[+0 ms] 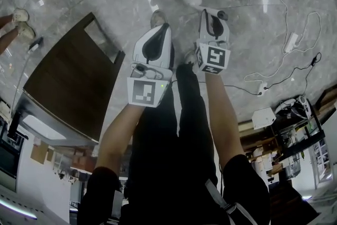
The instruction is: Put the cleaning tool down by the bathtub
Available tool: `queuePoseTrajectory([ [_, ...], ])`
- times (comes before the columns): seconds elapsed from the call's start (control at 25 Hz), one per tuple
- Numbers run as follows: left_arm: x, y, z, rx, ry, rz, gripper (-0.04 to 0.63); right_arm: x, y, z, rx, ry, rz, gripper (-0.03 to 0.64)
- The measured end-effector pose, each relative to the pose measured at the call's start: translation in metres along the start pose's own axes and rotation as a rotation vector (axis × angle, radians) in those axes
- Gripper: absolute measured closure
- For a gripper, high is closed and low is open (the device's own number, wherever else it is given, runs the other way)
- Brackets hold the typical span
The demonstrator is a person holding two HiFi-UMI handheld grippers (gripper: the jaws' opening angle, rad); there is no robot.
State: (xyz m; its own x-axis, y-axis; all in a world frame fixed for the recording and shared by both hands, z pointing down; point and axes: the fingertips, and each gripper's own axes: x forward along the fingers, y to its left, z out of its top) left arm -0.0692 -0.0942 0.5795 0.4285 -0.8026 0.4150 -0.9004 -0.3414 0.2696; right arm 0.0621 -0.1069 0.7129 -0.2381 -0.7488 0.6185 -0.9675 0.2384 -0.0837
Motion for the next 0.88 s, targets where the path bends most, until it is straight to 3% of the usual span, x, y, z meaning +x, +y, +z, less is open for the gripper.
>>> queuePoseTrajectory([
  [0.88,0.042,0.036,-0.035,-0.016,-0.002,0.006,0.588,0.09,0.0,-0.069,-0.018,0.074,0.025,0.532],
])
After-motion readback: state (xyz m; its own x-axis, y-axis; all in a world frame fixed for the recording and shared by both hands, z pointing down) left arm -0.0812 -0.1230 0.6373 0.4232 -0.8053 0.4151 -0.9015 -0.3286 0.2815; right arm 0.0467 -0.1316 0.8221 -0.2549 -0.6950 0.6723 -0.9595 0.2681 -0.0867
